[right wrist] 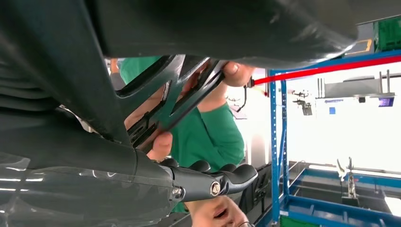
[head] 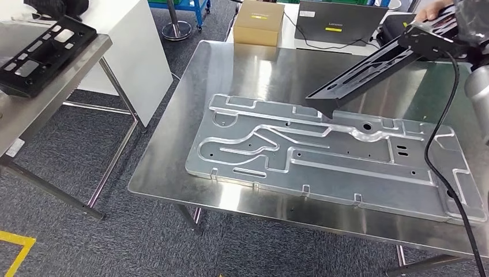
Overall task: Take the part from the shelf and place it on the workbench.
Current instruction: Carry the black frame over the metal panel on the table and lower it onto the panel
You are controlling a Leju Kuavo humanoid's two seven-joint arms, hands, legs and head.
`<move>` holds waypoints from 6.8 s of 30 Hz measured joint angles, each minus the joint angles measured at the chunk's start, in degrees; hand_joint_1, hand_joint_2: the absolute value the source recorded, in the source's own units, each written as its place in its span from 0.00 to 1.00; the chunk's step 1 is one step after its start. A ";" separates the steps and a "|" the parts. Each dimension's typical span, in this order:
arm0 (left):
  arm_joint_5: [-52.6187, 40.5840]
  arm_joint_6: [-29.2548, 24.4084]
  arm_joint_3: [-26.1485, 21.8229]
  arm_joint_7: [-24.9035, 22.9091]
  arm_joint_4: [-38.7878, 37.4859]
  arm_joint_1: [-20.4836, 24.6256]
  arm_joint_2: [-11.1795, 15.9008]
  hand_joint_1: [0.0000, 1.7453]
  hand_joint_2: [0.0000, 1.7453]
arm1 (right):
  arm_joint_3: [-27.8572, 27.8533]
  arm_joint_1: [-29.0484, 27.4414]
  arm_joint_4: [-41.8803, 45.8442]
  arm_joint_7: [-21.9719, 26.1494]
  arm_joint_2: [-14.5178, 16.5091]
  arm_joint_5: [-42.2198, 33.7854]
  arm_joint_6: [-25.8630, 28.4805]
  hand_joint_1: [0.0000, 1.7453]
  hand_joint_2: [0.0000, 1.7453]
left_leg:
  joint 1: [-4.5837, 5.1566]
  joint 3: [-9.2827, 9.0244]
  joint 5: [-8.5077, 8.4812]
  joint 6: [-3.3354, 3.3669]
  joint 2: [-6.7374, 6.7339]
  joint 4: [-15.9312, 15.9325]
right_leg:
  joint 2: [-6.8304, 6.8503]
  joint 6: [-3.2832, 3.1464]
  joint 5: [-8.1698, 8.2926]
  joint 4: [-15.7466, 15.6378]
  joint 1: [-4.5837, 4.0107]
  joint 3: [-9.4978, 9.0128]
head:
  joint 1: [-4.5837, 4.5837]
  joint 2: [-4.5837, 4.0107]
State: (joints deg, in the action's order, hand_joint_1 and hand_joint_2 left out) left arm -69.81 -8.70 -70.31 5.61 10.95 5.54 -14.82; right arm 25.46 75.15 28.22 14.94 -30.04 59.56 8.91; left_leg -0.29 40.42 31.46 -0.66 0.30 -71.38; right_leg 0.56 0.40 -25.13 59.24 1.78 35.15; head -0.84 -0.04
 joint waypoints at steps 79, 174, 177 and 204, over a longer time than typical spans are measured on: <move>0.01 -0.02 -0.04 -0.17 0.00 0.12 -0.10 0.00 0.00 | 4.32 -3.87 4.23 0.73 -1.92 -4.61 4.57 0.00 1.00 | 0.56 -6.09 -7.29 3.25 -0.23 13.76 | -0.73 2.76 -6.15 14.47 0.04 7.44 | 0.39 0.00; 0.24 -0.44 -0.51 0.18 0.00 0.39 -0.51 0.00 0.00 | -10.62 -44.39 31.04 4.02 -0.21 -10.24 14.80 0.00 0.00 | 0.83 -7.32 -6.56 3.35 0.37 13.91 | -0.47 2.17 -1.98 5.66 -0.20 2.10 | -0.18 -0.01; 0.45 -0.64 -0.59 0.17 0.00 0.39 -0.56 0.00 0.00 | -13.80 -48.50 35.06 4.18 2.10 -8.52 15.53 0.00 0.00 | 1.02 -7.11 -6.17 2.65 0.41 13.45 | -0.46 1.24 -0.33 -0.86 -0.86 -1.11 | -0.23 0.00; 1.03 -2.16 -1.50 -1.20 0.00 0.49 -0.43 0.00 0.00 | -15.00 -71.34 63.48 11.17 16.81 -18.12 28.98 0.00 0.00 | 0.61 -8.04 -5.85 2.83 0.06 13.84 | -0.54 1.69 -4.10 7.86 -0.26 1.73 | -0.43 0.00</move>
State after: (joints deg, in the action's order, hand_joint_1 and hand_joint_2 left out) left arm -68.78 -10.86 -71.81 4.42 10.95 6.03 -15.26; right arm 10.46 3.81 91.70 26.11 -13.22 41.44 37.88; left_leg 0.32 32.38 25.61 2.17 0.36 -57.54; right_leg 0.02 2.09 -29.23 67.10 1.52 36.89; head -1.27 -0.04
